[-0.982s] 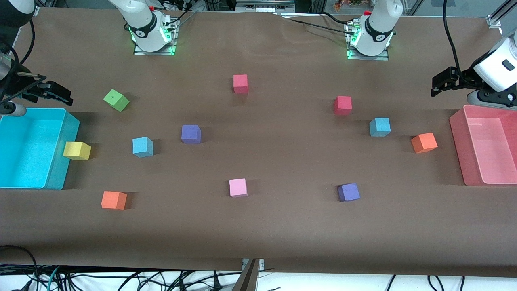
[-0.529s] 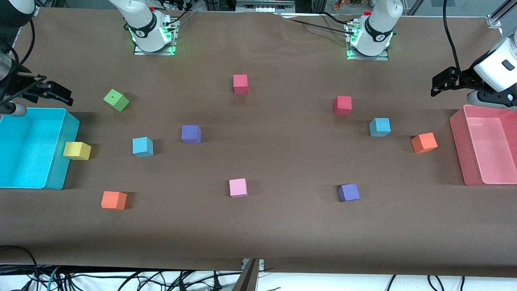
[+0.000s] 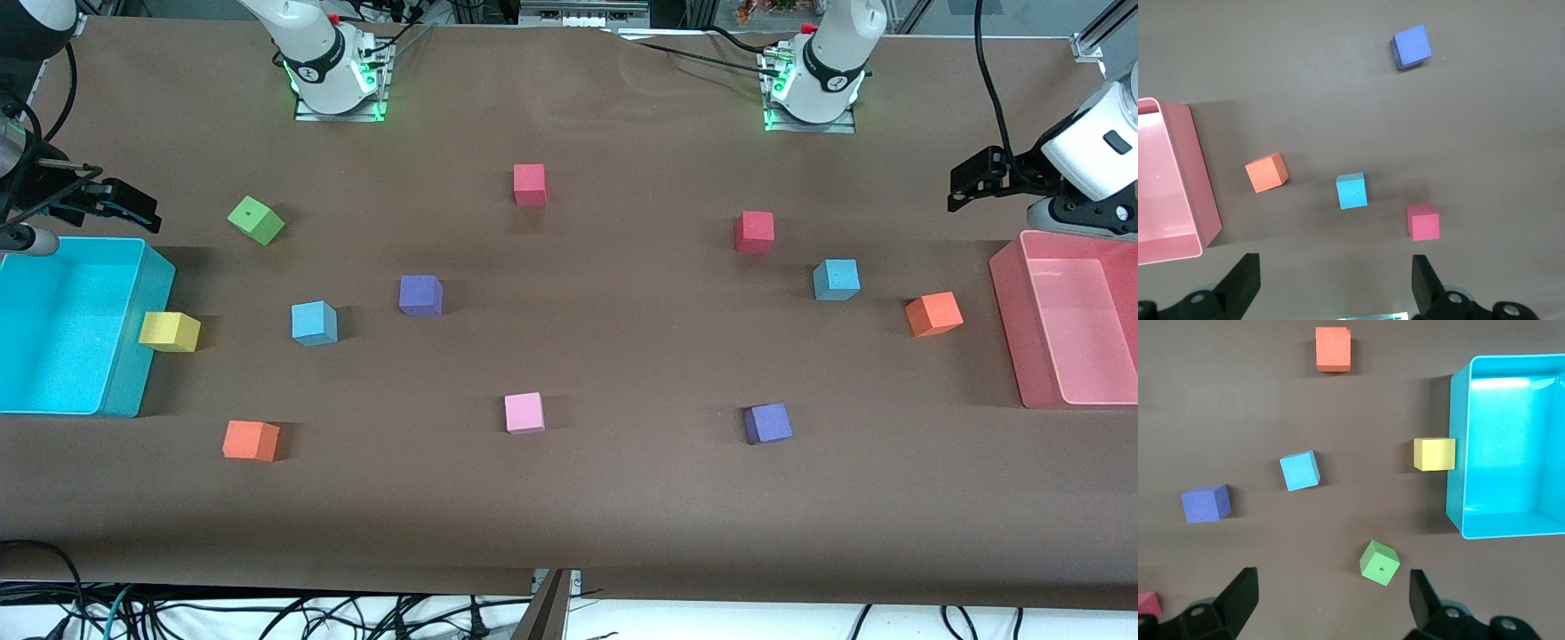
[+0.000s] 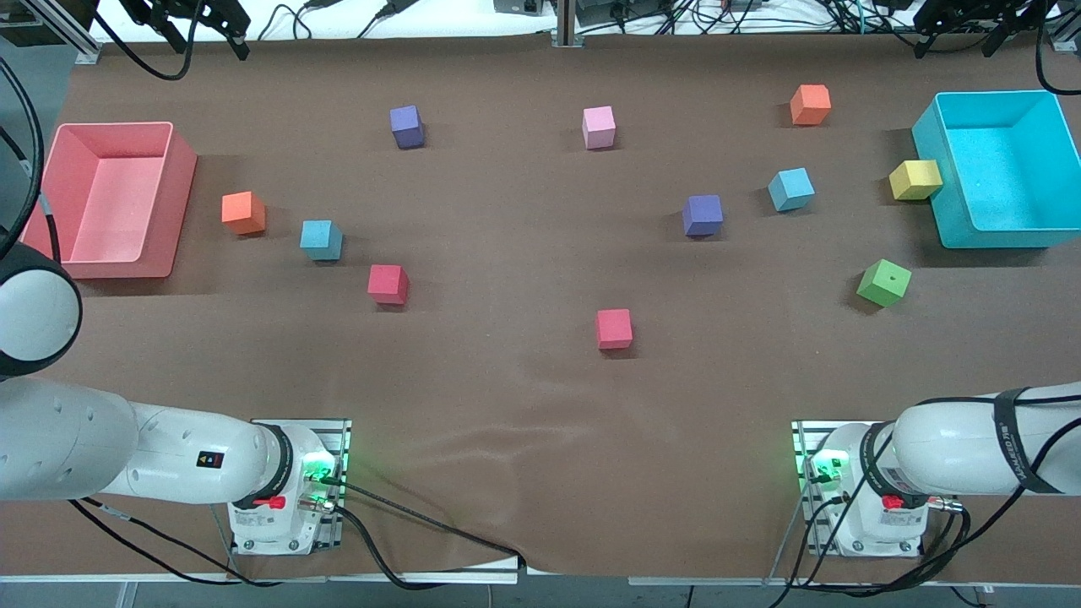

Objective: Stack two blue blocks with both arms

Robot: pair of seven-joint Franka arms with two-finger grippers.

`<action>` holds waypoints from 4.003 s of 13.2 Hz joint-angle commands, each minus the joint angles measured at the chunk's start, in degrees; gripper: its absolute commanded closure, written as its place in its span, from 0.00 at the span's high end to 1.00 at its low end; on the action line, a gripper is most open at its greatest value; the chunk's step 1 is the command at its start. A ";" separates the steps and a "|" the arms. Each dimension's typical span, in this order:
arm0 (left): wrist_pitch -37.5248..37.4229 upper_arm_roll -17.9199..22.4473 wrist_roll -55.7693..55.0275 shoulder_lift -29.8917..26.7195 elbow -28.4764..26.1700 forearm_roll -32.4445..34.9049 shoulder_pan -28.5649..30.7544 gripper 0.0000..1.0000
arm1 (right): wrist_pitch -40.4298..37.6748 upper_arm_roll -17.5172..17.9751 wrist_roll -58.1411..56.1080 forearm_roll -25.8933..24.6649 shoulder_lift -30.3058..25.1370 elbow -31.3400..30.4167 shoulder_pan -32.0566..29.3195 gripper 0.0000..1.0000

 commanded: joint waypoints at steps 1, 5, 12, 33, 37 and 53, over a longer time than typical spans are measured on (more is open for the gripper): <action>-1.31 0.07 -0.06 -0.38 1.02 -1.10 0.28 1.00 | -0.14 0.28 0.59 -0.12 -0.59 -0.76 0.02 1.00; -1.22 0.25 -0.06 -0.38 1.02 -1.10 0.28 1.00 | 0.30 0.28 0.59 -0.12 0.11 -0.85 0.11 1.00; -1.31 0.25 0.03 -0.38 1.02 -1.62 0.28 1.00 | 0.83 0.28 -0.20 -0.21 9.32 -0.50 5.11 1.00; -1.40 1.13 0.47 -1.26 2.07 -1.62 0.37 1.00 | 46.88 0.63 -3.89 -0.12 23.74 -23.26 6.17 1.00; -1.40 0.87 0.47 -1.35 2.42 -1.62 0.28 1.00 | 46.79 0.63 -3.80 -0.12 24.54 -23.26 6.17 0.99; -1.84 1.22 0.47 -1.44 2.34 -1.89 0.45 1.00 | 11.06 7.58 4.60 6.46 28.66 8.25 11.95 0.00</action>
